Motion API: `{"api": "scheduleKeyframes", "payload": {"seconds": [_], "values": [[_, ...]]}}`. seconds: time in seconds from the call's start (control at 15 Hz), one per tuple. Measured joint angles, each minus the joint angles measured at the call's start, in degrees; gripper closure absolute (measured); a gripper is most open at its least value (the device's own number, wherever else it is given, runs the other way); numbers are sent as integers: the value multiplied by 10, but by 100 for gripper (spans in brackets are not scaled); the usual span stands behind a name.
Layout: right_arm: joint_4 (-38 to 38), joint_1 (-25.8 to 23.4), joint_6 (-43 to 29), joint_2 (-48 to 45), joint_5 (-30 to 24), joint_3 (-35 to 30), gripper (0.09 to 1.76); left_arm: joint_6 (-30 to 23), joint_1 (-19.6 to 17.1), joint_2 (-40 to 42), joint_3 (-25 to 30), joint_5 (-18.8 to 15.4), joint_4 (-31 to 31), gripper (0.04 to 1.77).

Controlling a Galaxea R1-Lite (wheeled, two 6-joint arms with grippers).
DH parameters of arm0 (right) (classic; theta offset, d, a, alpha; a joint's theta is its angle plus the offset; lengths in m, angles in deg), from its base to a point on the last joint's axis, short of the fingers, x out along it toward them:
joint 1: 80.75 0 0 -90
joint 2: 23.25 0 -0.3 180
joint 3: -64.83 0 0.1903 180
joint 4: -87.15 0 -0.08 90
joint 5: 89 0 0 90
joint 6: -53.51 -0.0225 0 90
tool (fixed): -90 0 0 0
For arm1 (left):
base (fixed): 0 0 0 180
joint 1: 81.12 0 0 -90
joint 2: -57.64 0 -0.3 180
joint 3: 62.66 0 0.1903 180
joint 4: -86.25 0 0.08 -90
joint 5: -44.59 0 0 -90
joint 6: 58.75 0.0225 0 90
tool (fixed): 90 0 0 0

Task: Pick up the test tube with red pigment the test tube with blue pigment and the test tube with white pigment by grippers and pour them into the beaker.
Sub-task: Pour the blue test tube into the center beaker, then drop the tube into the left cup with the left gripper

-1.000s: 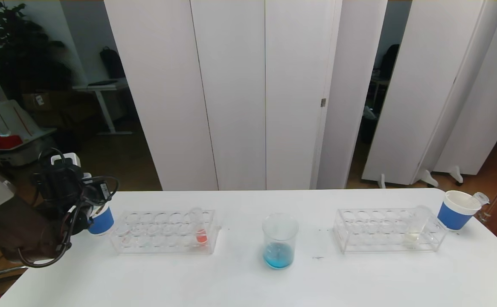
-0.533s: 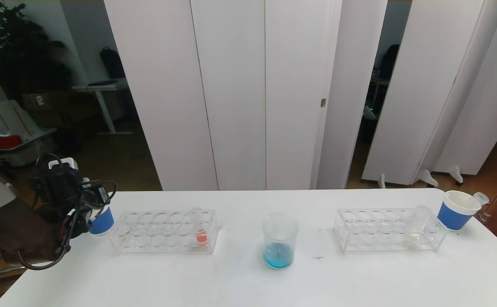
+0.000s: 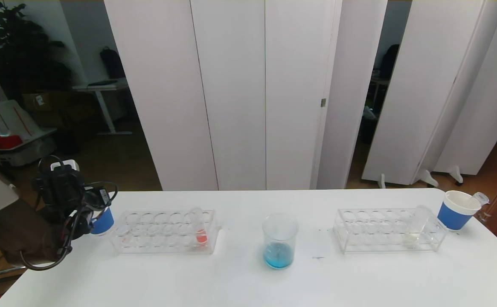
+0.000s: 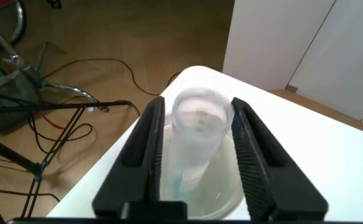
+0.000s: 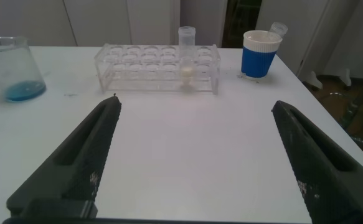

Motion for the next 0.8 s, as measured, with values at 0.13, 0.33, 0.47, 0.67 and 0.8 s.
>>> {"api": "scheduleKeyframes", "payload": {"seconds": [0.13, 0.33, 0.47, 0.67, 0.8], "values": [[0, 0, 0, 0, 0, 0, 11, 1, 1, 0, -1, 0, 0, 36], [0, 0, 0, 0, 0, 0, 11, 0, 2, 0, -2, 0, 1, 6], [0, 0, 0, 0, 0, 0, 11, -1, 1, 0, -1, 0, 2, 6], [0, 0, 0, 0, 0, 0, 11, 4, 1, 4, -1, -2, -1, 6], [0, 0, 0, 0, 0, 0, 11, 9, 2, 11, -1, -12, -3, 6]]}}
